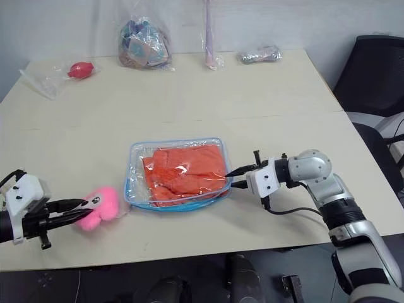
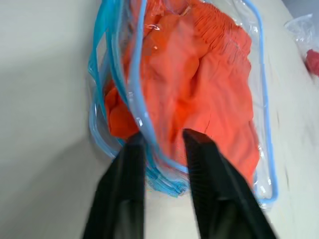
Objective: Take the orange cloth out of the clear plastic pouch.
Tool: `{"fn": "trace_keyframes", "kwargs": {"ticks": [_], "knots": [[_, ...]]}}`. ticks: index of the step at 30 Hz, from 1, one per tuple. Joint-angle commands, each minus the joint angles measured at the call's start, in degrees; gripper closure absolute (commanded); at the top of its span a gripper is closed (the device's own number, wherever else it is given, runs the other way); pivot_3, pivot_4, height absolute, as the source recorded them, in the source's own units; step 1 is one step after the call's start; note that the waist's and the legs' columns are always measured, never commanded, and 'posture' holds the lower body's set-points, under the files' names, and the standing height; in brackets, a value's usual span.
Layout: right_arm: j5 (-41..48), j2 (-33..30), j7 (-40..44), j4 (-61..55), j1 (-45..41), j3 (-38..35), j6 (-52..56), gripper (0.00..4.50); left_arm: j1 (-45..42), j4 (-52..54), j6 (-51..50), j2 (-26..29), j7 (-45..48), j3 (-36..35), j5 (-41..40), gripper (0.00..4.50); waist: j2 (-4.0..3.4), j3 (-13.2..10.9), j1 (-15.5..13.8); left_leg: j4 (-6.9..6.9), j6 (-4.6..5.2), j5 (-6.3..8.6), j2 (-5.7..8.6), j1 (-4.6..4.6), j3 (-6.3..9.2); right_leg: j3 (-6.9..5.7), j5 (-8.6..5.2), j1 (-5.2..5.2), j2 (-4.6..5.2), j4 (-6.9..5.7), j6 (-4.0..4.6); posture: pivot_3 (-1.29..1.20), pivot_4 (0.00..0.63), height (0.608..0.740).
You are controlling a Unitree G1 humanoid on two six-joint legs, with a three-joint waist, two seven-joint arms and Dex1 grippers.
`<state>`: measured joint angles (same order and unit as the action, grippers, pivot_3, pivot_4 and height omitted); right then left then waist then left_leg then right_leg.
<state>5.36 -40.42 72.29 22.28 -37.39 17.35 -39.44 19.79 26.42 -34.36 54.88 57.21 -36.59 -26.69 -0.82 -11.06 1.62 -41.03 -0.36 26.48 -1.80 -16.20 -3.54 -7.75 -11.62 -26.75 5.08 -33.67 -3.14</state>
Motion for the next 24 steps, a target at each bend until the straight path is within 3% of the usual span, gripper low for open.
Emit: {"fn": "trace_keyframes", "kwargs": {"ticks": [1, 6, 7, 11, 13, 15, 24], "knots": [[1.87, -1.39, -0.15, -4.27, 1.23, -2.19, 2.42, 1.96, 1.04, 0.65, 1.09, -0.21, 0.44, -1.74, 0.51, 1.97, 0.00, 0.00, 0.00, 0.00, 0.00, 0.00, 0.00, 0.00, 0.00, 0.00, 0.00, 0.00, 0.00, -0.01, 0.00, 0.00, 0.150, 0.740], [5.35, -4.26, -0.60, -11.39, 4.78, -4.96, 11.13, 0.14, 2.47, -2.06, 5.43, 0.49, 0.52, -4.05, 4.35, 0.33, 0.00, 0.00, -0.22, -0.01, 0.01, 0.00, 0.00, -0.01, 0.04, -0.02, 0.00, 0.00, 0.03, 0.00, 0.00, 0.00, 0.150, 0.740], [7.45, -5.41, -0.11, -14.31, 5.98, -5.83, 15.10, 0.00, 2.11, -2.89, 6.28, 0.82, 0.50, -4.80, 4.94, 0.07, 0.00, 0.00, -0.27, -0.01, 0.01, 0.00, 0.00, -0.02, 0.05, -0.02, 0.00, 0.00, 0.05, 0.00, 0.00, 0.00, 0.150, 0.740], [17.79, -10.61, 0.60, -27.59, 10.98, -9.71, 34.07, 0.00, -3.45, -0.92, 4.74, 3.22, 0.87, -6.02, 1.34, 0.01, 0.00, 0.00, -0.77, -0.02, 0.04, 0.02, 0.00, -0.03, 0.07, -0.05, 0.00, 0.00, 0.05, 0.01, 0.00, 0.00, 0.150, 0.740], [23.46, -13.18, 0.22, -34.25, 13.38, -11.63, 43.39, 0.00, -7.77, 3.19, 4.10, 5.15, 0.12, -2.76, 0.06, 0.01, 0.02, 0.00, -1.48, -0.03, 0.06, 0.03, -0.03, -0.05, 0.09, -0.02, 0.00, 0.02, 0.15, -0.01, 0.00, 0.00, 0.150, 0.740], [27.69, -14.36, -0.86, -39.54, 15.39, -13.06, 50.34, 0.00, -10.25, 5.66, 8.27, 7.18, -0.13, 2.97, 4.01, 0.01, 0.02, 0.02, -1.68, -0.04, 0.07, 0.04, -0.01, -0.02, 0.16, -0.01, 0.01, 0.03, 0.32, -0.03, -0.02, 0.00, 0.150, 0.740], [30.77, -12.62, -6.73, -50.06, 20.64, -15.82, 60.46, 0.00, -16.37, 5.17, 21.08, 7.93, -0.99, 20.87, 16.02, 0.01, 0.02, 0.02, -1.44, 0.07, 0.01, 0.14, 0.04, -0.03, -0.12, 0.05, 0.03, 0.05, -0.32, 0.04, -0.06, 0.00, 0.150, 0.740]]}}
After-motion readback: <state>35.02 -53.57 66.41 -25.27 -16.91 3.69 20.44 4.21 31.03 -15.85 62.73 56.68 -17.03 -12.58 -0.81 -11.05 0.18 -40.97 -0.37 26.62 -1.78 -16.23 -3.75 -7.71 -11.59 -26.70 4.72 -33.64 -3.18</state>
